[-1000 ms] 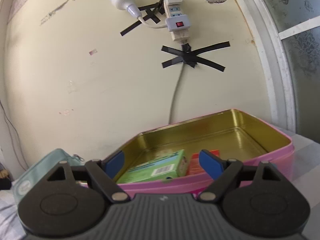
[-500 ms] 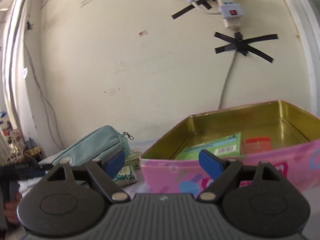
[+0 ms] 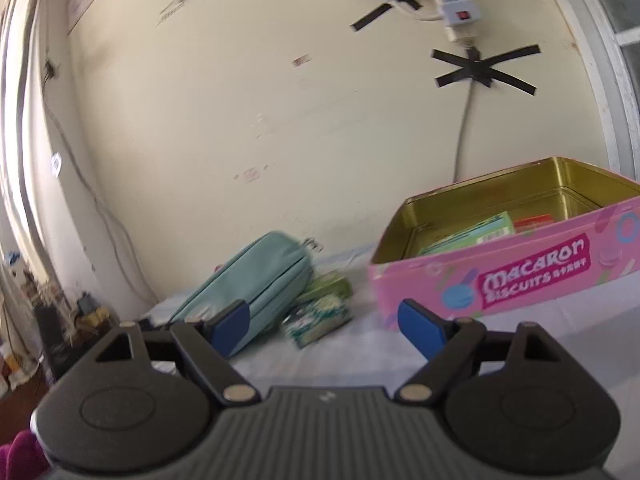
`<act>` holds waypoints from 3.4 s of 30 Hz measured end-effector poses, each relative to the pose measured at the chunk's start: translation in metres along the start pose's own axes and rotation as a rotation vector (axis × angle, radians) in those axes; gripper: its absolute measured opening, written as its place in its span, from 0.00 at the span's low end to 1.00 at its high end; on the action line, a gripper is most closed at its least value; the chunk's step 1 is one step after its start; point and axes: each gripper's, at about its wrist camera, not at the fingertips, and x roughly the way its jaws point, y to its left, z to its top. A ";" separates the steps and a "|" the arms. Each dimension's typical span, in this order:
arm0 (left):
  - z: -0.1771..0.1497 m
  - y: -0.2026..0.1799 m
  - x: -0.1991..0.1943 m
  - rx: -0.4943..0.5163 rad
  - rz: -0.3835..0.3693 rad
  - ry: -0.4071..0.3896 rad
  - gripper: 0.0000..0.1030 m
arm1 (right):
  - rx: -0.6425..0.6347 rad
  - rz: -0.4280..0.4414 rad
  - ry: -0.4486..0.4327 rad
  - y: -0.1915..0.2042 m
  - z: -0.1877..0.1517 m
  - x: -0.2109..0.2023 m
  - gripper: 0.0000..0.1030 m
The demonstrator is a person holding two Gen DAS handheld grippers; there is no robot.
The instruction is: Organize objects
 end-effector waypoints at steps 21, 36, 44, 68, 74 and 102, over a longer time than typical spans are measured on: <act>0.001 0.005 0.002 -0.016 0.031 -0.026 0.89 | -0.139 0.122 0.139 0.056 0.057 0.153 0.83; 0.002 0.004 0.013 -0.060 0.066 0.019 0.94 | -0.082 0.282 0.270 0.019 0.057 0.262 0.87; 0.013 0.006 0.044 -0.126 0.008 0.116 0.86 | -0.120 0.372 0.288 0.024 0.051 0.244 0.44; 0.018 -0.204 0.084 0.245 -0.371 0.192 0.82 | 0.012 -0.152 -0.086 -0.110 0.097 0.077 0.42; -0.005 -0.263 0.139 0.257 -0.377 0.277 0.82 | 0.127 -0.255 -0.087 -0.182 0.104 0.089 0.43; 0.009 -0.054 0.008 0.228 -0.072 0.117 0.90 | -0.238 0.296 0.022 -0.008 0.044 0.079 0.68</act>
